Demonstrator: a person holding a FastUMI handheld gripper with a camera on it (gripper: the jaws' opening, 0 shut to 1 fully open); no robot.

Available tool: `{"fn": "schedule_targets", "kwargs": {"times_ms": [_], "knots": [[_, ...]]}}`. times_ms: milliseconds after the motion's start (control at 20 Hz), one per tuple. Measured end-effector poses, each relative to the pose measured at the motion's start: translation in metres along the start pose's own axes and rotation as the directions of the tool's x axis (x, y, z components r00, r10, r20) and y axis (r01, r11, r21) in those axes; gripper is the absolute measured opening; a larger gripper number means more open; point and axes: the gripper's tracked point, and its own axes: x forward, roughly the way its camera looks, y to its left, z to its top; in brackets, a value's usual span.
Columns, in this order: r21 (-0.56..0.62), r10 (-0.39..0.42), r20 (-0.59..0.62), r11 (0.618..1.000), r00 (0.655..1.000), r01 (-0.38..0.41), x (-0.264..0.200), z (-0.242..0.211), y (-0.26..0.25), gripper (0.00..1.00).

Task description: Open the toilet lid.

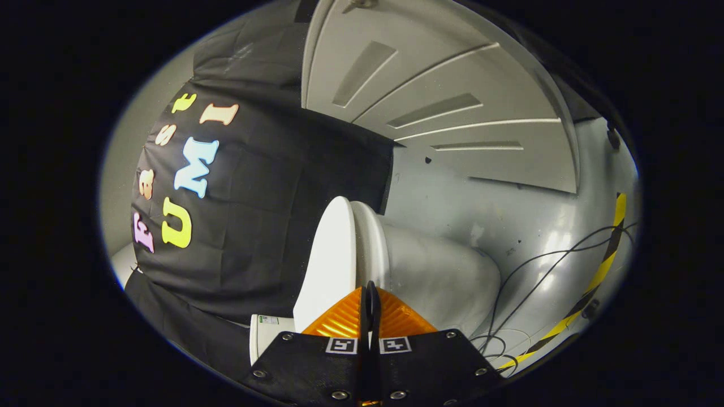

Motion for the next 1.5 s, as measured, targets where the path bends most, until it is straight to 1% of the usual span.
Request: {"fn": "schedule_targets", "kwargs": {"times_ms": [300,600,750,1000,1100,1500], "knots": [[0.013,0.002,-0.002,1.0,1.0,-0.002,-0.009,0.006,0.024,0.0],[-0.019,0.02,0.016,1.0,1.0,-0.02,-0.019,0.011,0.05,0.0],[-0.06,0.032,0.018,0.998,0.999,-0.031,-0.024,0.013,0.066,0.0],[-0.096,0.06,0.023,0.994,0.998,-0.057,-0.035,0.014,0.094,0.0],[-0.131,0.069,0.027,0.989,0.997,-0.065,-0.039,0.013,0.106,0.0],[-0.199,0.14,0.028,0.971,0.99,-0.132,-0.055,0.006,0.154,0.0]]}}
